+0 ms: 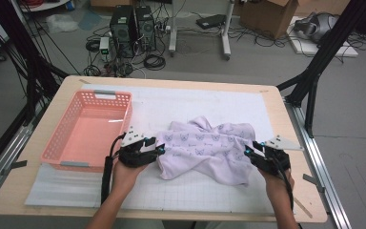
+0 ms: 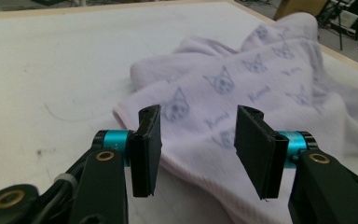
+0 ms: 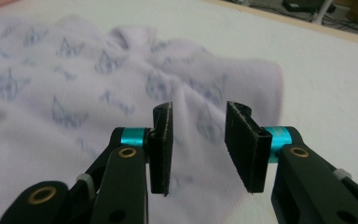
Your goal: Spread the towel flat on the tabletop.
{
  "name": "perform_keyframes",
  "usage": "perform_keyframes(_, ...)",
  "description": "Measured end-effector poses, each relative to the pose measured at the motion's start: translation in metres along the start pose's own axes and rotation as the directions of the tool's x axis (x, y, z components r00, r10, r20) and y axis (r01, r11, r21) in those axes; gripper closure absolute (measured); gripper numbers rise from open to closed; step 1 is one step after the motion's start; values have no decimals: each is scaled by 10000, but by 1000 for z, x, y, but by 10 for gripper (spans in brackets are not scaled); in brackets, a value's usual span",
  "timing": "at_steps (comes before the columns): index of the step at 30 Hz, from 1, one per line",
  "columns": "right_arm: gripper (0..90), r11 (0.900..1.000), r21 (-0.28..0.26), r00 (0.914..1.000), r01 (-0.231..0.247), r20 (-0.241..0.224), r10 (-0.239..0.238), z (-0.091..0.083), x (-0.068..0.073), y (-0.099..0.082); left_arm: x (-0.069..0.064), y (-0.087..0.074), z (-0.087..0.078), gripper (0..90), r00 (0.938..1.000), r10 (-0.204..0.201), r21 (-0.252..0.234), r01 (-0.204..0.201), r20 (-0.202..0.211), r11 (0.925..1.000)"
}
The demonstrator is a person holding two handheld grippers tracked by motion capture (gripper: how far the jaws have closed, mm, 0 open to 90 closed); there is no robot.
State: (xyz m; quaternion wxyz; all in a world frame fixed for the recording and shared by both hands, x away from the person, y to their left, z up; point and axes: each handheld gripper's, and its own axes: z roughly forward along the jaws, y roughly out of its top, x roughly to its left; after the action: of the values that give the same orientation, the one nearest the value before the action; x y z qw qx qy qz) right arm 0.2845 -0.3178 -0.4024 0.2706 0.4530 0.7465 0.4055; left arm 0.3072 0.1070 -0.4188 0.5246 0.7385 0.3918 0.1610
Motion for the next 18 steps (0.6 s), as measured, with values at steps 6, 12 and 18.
perform_keyframes(6,572,9971,396,9978,-653,114,649,-34,-8,-30,-13,-17,-19,482,9990,283,177,-289,341,9994)
perform_keyframes(12,518,9905,854,9924,-1075,-503,1121,-39,0,-56,-35,-28,-30,443,9907,201,367,-253,1345,9990)
perform_keyframes(18,492,9827,1642,9915,-853,-832,1000,-21,24,-62,-45,-37,-24,487,9893,241,831,-363,1438,9959)
